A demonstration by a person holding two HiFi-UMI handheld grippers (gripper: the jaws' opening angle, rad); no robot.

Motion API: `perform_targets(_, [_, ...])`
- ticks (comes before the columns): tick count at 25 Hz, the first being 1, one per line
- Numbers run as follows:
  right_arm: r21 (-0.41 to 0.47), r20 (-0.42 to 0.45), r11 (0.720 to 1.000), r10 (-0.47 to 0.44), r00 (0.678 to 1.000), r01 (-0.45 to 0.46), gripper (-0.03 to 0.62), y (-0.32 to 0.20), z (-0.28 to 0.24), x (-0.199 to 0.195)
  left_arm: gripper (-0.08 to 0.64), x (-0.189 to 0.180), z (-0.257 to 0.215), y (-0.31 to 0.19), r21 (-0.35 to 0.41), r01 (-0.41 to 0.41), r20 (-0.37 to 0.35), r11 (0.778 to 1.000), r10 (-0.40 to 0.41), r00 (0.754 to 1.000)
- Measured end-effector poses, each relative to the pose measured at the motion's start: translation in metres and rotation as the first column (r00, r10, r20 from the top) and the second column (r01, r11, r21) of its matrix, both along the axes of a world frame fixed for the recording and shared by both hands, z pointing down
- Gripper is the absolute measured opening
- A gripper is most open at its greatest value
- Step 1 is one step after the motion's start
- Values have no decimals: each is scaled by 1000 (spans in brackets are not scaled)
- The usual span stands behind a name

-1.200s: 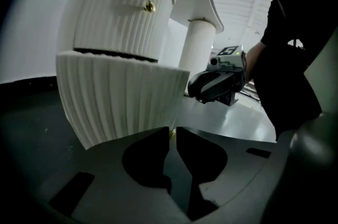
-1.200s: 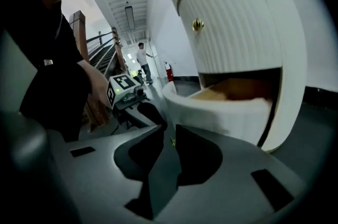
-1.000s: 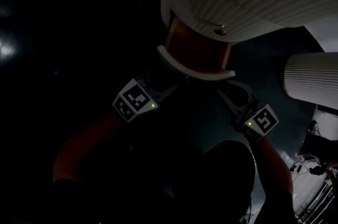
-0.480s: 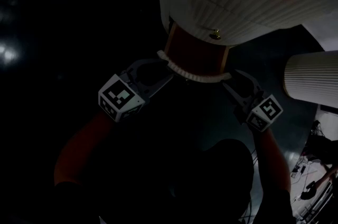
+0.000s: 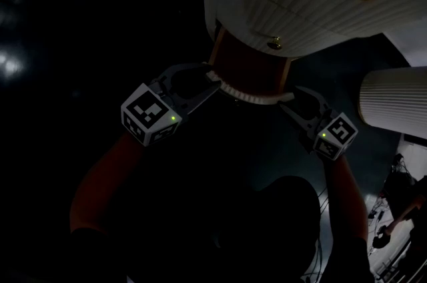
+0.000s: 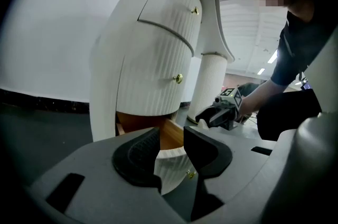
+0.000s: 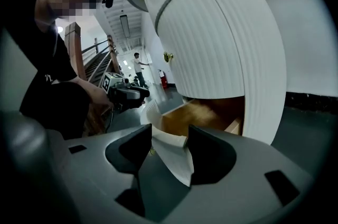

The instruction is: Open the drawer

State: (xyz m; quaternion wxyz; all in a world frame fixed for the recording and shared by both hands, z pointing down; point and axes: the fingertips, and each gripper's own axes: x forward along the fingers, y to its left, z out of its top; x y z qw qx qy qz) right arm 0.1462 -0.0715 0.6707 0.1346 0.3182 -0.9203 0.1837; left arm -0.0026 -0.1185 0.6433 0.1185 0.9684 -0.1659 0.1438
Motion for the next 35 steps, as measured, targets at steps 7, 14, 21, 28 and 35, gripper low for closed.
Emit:
perform_targets(7, [-75, 27, 994, -73, 997, 75, 173, 27, 3, -8, 137, 4, -13, 24, 2, -85, 1, 996, 85, 996])
perform_targets(14, [-151, 50, 975, -159, 986, 165, 173, 74, 6, -18, 136, -6, -35, 50, -18, -122, -30, 992, 121, 992])
perform_targets(21, [-217, 127, 955, -176, 976, 201, 173, 89, 9, -19, 135, -1, -44, 53, -19, -134, -49, 991, 133, 990])
perform_targets(28, [-236, 112, 938, -234, 966, 255, 173, 97, 9, -28, 135, -1, -57, 55, 1, -133, -67, 991, 133, 989])
perform_targets(35, [-47, 125, 988, -142, 982, 149, 172, 58, -57, -30, 128, -2, -96, 44, 34, -64, -124, 997, 67, 990])
